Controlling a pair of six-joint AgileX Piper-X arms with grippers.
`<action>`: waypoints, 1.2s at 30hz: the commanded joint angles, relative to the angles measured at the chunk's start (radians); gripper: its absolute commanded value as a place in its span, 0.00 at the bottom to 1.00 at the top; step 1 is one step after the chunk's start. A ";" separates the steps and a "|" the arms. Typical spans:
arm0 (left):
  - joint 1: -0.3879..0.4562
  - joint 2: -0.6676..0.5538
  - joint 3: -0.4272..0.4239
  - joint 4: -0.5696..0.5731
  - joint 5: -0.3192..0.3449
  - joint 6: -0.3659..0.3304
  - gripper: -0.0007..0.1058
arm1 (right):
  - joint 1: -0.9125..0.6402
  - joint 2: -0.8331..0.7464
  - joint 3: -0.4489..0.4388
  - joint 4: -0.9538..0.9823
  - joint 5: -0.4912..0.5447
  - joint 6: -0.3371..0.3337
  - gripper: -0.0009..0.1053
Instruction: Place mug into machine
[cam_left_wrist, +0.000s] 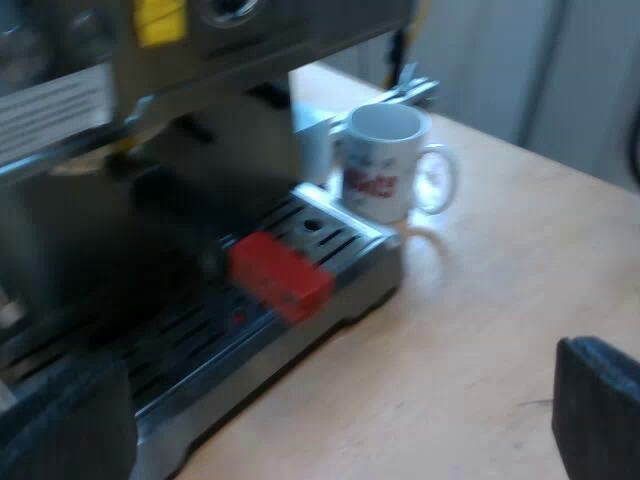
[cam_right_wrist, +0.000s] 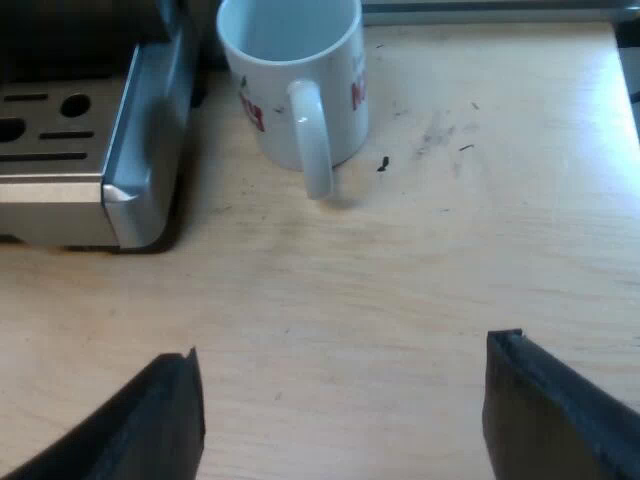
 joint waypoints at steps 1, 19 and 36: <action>-0.046 0.035 0.031 -0.070 0.086 0.012 0.80 | 0.016 0.017 -0.007 -0.020 -0.016 -0.013 0.59; -0.102 0.083 0.339 -0.453 0.112 0.016 0.80 | 0.017 0.029 0.219 -0.330 -0.016 -0.013 0.59; -0.102 0.083 0.351 -0.461 0.112 0.016 0.80 | 0.062 0.213 0.550 -0.959 -0.055 -0.013 0.59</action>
